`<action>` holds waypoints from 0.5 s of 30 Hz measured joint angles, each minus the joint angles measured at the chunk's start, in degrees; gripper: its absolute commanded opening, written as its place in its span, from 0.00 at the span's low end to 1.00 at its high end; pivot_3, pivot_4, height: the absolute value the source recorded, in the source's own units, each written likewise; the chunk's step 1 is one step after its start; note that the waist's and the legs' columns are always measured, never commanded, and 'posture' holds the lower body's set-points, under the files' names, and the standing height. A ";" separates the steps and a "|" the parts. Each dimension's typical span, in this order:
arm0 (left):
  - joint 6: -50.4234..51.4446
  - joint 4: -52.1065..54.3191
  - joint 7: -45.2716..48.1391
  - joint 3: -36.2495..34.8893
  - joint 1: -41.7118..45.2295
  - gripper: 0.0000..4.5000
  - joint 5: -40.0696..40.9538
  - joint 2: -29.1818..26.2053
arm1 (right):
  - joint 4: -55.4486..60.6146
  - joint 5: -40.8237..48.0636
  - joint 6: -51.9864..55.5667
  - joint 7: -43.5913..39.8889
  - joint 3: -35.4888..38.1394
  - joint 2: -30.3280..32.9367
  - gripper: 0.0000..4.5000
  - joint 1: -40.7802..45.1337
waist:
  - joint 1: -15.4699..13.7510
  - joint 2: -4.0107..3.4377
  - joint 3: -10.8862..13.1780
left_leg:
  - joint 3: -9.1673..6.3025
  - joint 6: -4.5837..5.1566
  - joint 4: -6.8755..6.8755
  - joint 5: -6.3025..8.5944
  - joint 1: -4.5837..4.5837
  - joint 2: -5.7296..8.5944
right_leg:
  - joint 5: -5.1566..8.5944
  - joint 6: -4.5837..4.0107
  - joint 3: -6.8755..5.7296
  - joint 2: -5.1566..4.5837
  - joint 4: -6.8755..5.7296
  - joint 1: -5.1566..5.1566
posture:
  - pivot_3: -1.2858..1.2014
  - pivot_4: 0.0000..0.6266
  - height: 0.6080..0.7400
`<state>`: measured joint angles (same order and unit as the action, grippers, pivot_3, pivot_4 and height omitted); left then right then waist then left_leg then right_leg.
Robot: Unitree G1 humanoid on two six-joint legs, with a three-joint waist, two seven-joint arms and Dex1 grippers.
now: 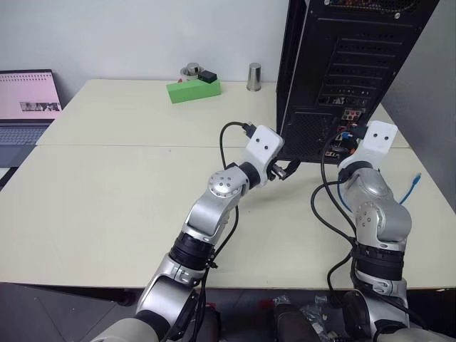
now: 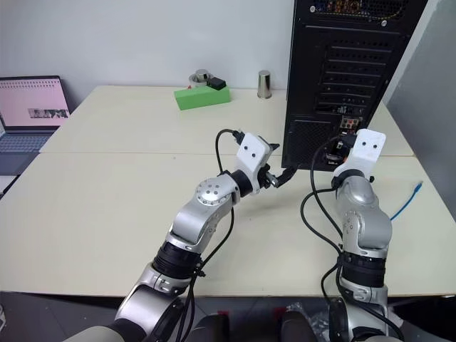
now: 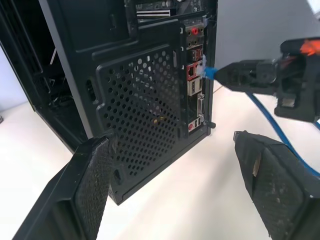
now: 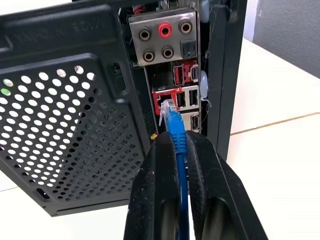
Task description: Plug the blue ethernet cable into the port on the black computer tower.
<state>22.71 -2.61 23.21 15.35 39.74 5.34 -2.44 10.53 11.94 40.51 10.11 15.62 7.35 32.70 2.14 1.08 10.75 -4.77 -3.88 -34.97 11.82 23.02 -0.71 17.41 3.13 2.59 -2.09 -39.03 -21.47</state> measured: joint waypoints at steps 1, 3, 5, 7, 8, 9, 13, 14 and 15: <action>-0.31 0.00 0.02 0.00 0.00 0.88 0.00 0.00 | -0.27 -0.01 -0.11 -0.01 0.00 0.12 0.00 0.11 | 0.00 0.00 0.00 | 0.00 0.00 0.00 0.00 0.00 0.00 | 0.00 0.00 0.00 0.00 0.00 0.00 | 0.52 0.24 1.00; -0.72 0.00 0.06 -0.03 0.02 0.88 0.01 0.02 | -0.72 -0.04 -0.20 -0.03 0.00 0.24 0.00 0.28 | 0.00 0.00 0.00 | 0.00 0.00 0.00 0.00 0.00 0.00 | 0.00 0.00 0.00 0.00 0.00 0.00 | 0.52 0.24 1.00; -0.83 -0.01 0.17 -0.06 0.02 0.88 0.06 0.03 | -1.48 -0.13 -0.59 -0.14 -0.07 0.60 0.00 0.48 | 0.00 0.00 0.00 | 0.01 0.00 0.00 0.00 0.00 0.00 | 0.00 0.00 0.00 0.00 0.00 0.00 | 0.52 0.24 1.00; -0.87 -0.01 0.26 -0.07 0.02 0.88 0.07 0.04 | -2.01 -0.43 -0.98 -0.20 -0.07 0.92 0.00 0.59 | -0.01 0.00 0.00 | 0.01 0.00 0.00 0.00 0.00 0.00 | 0.00 0.00 0.00 0.00 0.00 0.00 | 0.52 0.24 1.00; -0.87 -0.01 0.33 -0.07 0.02 0.88 0.07 0.04 | -2.08 -0.48 -1.12 -0.31 -0.07 1.08 0.00 0.62 | -0.01 0.00 0.00 | 0.01 0.00 0.00 0.00 0.00 0.00 | 0.00 0.00 0.00 0.00 0.00 0.00 | 0.52 0.24 1.00; -0.87 -0.01 0.42 -0.07 0.02 0.88 0.07 0.05 | -2.12 -0.51 -1.25 -0.45 -0.07 1.22 0.00 0.64 | -0.01 0.00 0.00 | 0.01 0.00 0.01 0.00 0.00 0.00 | 0.00 0.00 0.00 0.00 0.00 0.00 | 0.52 0.24 1.00; -0.87 -0.01 0.84 -0.07 0.02 0.88 0.08 0.08 | -3.26 -0.67 -1.75 -1.24 -0.26 1.40 0.00 1.22 | 0.03 0.00 0.00 | 0.01 0.00 0.01 0.00 0.00 0.00 | 0.00 0.00 0.00 0.00 0.01 0.00 | 0.52 0.24 1.00; -0.87 -0.01 0.99 -0.07 0.02 0.88 0.08 0.08 | -3.50 -0.73 -1.94 -1.27 -0.41 1.41 0.00 1.35 | 0.03 0.00 0.00 | 0.01 0.00 0.01 0.00 0.00 0.00 | 0.00 0.00 0.00 0.00 0.01 0.00 | 0.52 0.24 1.00; -0.87 -0.01 1.03 -0.08 0.02 0.88 0.08 0.08 | -3.60 -0.80 -2.03 -1.29 -0.54 1.41 0.00 1.39 | 0.03 0.00 0.00 | 0.01 0.00 0.01 0.00 0.00 0.00 | 0.00 0.00 0.01 0.00 0.01 0.00 | 0.52 0.24 1.00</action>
<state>21.84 -2.62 24.25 15.28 39.76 5.42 -2.36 6.93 11.13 38.48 8.82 15.08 8.76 34.09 2.17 1.08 10.75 -4.76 -3.88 -34.96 11.82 23.02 -0.71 17.41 3.13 2.59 -2.09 -39.02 -21.47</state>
